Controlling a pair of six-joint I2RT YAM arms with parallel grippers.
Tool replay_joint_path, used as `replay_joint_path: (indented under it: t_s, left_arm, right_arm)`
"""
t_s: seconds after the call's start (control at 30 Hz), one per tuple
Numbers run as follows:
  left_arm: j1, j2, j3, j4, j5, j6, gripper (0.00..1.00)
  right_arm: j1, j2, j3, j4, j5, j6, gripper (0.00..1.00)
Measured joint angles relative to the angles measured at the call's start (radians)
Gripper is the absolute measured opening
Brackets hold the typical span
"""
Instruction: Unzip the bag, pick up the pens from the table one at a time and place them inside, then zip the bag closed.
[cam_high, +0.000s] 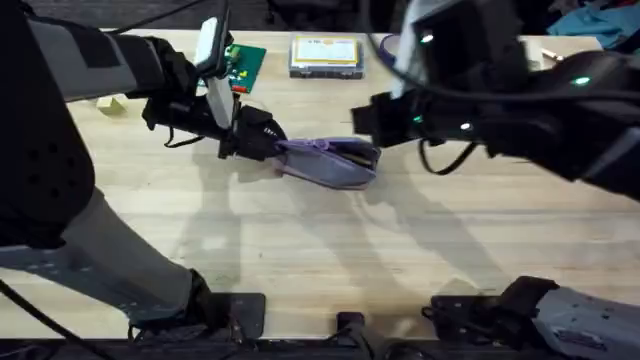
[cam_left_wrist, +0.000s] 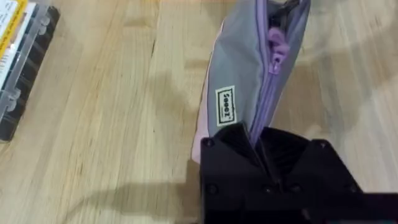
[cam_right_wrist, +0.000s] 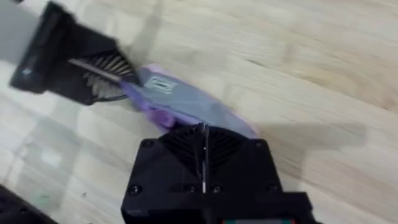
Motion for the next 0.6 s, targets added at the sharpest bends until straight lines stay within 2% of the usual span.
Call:
replay_joint_path:
  t_s: [0.3,0.6]
  left_arm:
    - [0.000,0.000,0.000,0.000,0.000,0.000,0.043]
    - [0.000,0.000,0.000,0.000,0.000,0.000,0.043]
  right_arm:
    - [-0.118,-0.068,0.000,-0.082,0.005,-0.012,0.030]
    - [-0.153,-0.144,0.000,-0.097,0.007,-0.013,0.031]
